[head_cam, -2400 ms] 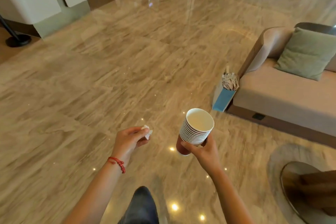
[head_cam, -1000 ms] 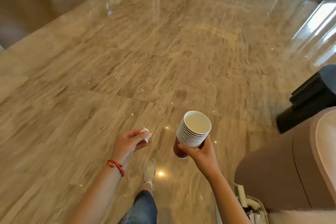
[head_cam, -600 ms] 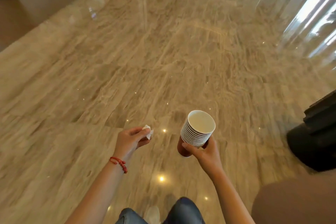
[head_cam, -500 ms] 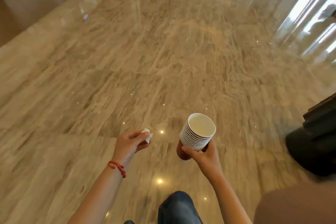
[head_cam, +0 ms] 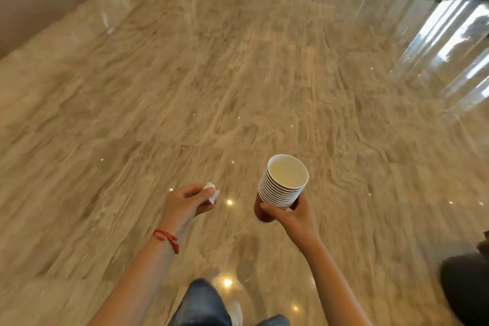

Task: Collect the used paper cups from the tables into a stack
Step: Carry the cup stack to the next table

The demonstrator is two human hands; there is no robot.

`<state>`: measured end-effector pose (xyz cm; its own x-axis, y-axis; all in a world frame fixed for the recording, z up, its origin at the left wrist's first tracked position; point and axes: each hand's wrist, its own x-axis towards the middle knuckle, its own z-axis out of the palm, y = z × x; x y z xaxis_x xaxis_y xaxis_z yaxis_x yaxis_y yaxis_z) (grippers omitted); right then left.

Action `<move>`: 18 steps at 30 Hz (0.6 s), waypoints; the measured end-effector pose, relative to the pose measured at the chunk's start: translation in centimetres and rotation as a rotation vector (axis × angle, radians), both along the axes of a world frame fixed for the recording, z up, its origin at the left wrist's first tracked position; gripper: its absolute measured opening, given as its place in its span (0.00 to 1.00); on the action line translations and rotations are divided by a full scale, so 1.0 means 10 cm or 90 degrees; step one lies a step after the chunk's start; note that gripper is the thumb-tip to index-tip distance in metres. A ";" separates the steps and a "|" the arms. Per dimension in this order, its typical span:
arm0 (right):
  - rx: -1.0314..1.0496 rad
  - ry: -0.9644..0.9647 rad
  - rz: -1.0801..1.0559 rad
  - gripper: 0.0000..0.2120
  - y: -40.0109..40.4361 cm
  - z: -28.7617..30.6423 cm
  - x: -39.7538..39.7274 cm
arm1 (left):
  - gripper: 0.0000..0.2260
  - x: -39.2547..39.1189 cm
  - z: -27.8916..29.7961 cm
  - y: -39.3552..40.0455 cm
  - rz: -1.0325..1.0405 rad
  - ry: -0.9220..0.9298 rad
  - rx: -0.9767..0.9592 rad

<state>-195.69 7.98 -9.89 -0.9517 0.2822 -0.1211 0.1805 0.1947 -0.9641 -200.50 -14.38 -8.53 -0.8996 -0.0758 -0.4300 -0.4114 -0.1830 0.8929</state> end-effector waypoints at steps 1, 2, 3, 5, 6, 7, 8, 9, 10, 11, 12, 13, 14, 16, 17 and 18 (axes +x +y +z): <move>-0.001 0.000 0.002 0.29 0.05 0.00 -0.25 | 0.02 -0.25 0.00 0.04 0.000 0.000 -0.002; -0.003 -0.003 0.006 0.30 0.10 -0.01 -0.50 | 0.02 -0.50 -0.01 0.09 0.001 0.000 -0.004; -0.004 -0.009 0.008 0.31 0.14 -0.03 -0.75 | 0.02 -0.75 -0.04 0.13 0.003 -0.004 -0.006; -0.008 -0.013 0.010 0.33 0.22 -0.08 -1.27 | 0.03 -1.30 -0.10 0.24 -0.003 -0.006 -0.006; -0.009 -0.016 0.006 0.33 0.27 -0.13 -1.55 | 0.04 -1.59 -0.15 0.29 -0.008 -0.008 -0.008; -0.009 -0.012 0.000 0.34 0.33 -0.20 -1.88 | 0.04 -1.94 -0.21 0.35 -0.014 -0.009 -0.006; -0.008 -0.006 -0.002 0.34 0.35 -0.21 -2.10 | 0.04 -2.17 -0.21 0.39 -0.015 -0.008 -0.002; -0.011 0.001 -0.003 0.34 0.38 -0.20 -2.32 | 0.03 -2.41 -0.21 0.43 -0.013 -0.005 0.004; -0.011 0.000 -0.006 0.34 0.43 -0.22 -2.65 | 0.03 -2.75 -0.23 0.48 -0.013 -0.002 0.011; -0.010 -0.004 -0.010 0.34 0.48 -0.23 -2.99 | 0.03 -3.10 -0.23 0.53 -0.017 0.000 0.011; -0.013 -0.006 -0.012 0.34 0.54 -0.21 -3.32 | 0.04 -3.45 -0.20 0.58 -0.026 0.000 0.009; -0.015 -0.006 -0.016 0.33 0.60 -0.17 -3.63 | 0.04 -3.79 -0.15 0.64 -0.034 0.001 0.006; -0.016 -0.004 -0.022 0.33 0.66 -0.12 -3.92 | 0.04 -4.11 -0.10 0.69 -0.040 0.006 0.009; -0.014 -0.003 -0.036 0.33 0.80 -0.05 -4.47 | 0.04 -4.73 -0.01 0.82 -0.049 0.014 0.006; -0.015 -0.005 -0.041 0.32 0.87 -0.03 -4.73 | 0.03 -5.02 0.02 0.90 -0.054 0.015 0.006; -0.016 -0.005 -0.049 0.31 0.93 -0.02 -4.97 | 0.03 -5.29 0.04 0.97 -0.056 0.014 0.009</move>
<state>-245.38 17.32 -10.04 -0.9265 0.3510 -0.1359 0.2010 0.1561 -0.9671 -253.36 -4.64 -8.15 -0.9120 0.0096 -0.4101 -0.4062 -0.1598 0.8997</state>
